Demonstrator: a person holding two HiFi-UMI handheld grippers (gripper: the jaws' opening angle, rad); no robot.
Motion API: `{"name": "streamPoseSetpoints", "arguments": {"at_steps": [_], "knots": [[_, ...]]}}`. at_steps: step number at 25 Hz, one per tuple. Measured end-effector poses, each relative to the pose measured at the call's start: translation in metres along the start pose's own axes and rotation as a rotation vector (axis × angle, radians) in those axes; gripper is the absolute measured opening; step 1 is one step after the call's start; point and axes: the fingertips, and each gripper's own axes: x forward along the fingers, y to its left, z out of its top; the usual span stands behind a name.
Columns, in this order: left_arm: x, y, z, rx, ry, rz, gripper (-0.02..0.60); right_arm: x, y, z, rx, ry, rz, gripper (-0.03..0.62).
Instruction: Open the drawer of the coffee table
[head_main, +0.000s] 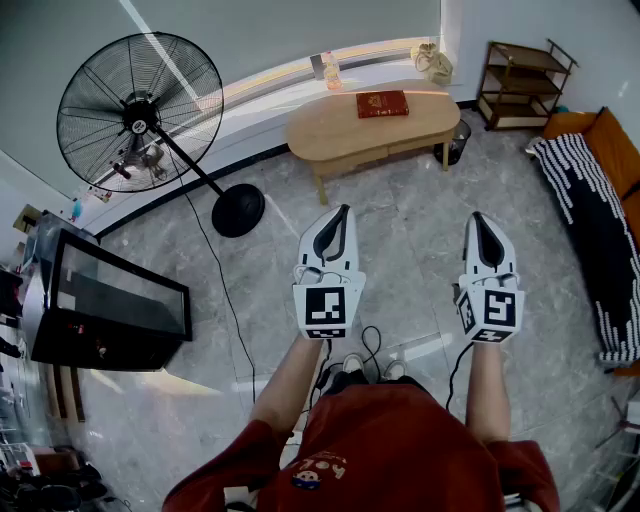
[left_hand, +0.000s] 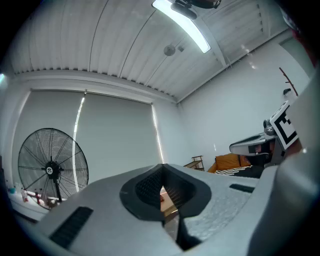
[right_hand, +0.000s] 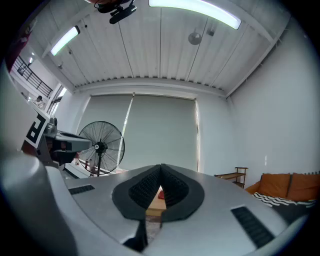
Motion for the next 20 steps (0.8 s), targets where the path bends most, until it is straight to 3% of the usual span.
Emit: {"name": "streamPoseSetpoints", "arguments": {"at_steps": [20], "knots": [[0.011,-0.066,-0.01,-0.002,0.04,0.043,0.006,-0.014,-0.054,-0.031,0.02,0.041,0.068,0.006]]}}
